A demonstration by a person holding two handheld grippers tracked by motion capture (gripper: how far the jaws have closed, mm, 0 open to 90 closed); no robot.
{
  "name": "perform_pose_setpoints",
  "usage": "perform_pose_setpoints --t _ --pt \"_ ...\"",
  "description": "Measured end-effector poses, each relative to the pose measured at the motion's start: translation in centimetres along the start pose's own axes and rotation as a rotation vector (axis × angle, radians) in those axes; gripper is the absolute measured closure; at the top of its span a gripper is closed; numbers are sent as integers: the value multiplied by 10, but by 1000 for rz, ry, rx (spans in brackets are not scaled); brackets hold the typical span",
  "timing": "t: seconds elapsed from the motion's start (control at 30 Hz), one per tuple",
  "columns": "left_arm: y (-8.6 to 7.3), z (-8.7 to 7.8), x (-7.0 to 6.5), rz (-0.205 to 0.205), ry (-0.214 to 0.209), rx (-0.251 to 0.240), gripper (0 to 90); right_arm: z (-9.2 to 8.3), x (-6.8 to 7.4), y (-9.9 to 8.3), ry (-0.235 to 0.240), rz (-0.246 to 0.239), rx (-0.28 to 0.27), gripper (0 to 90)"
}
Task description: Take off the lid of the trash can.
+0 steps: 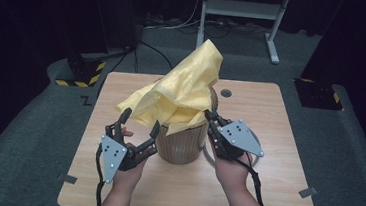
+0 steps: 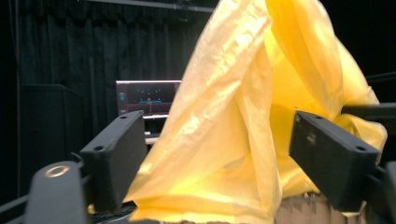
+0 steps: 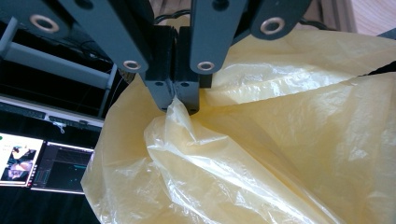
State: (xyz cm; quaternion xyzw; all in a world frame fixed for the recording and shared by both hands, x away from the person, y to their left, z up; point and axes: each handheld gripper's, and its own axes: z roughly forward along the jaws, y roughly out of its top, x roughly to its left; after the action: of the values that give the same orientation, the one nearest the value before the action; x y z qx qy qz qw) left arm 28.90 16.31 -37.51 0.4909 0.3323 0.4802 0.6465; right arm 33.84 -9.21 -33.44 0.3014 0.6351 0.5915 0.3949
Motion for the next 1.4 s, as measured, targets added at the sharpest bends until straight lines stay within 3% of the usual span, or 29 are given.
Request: perform_pose_setpoints --t 0.17,0.4,0.5,0.57,0.67,0.9,1.07,1.23,1.4 --pt "-10 5 -6 18 -33 66 184 -2 0 -4 4 6 -1 884" --pt "-16 7 -1 -16 -77 88 644 -1 0 -6 17 12 13 880" --pt "-17 8 0 -10 -62 94 819 0 0 -6 19 7 15 876" --pt "-16 8 1 -5 -50 95 878 0 0 -6 23 14 18 876" --pt "-12 5 4 -1 -25 78 895 0 0 -6 23 14 17 876" --pt "19 -16 20 26 64 -49 898 12 -1 -1 14 -4 19 876" --pt "28 -28 17 66 80 -93 898 28 -7 0 0 -9 71 813" --pt "25 -30 10 76 67 -90 897 15 -10 3 14 2 63 659" --pt "21 -26 5 70 59 -74 896 -6 -11 10 35 26 31 584"
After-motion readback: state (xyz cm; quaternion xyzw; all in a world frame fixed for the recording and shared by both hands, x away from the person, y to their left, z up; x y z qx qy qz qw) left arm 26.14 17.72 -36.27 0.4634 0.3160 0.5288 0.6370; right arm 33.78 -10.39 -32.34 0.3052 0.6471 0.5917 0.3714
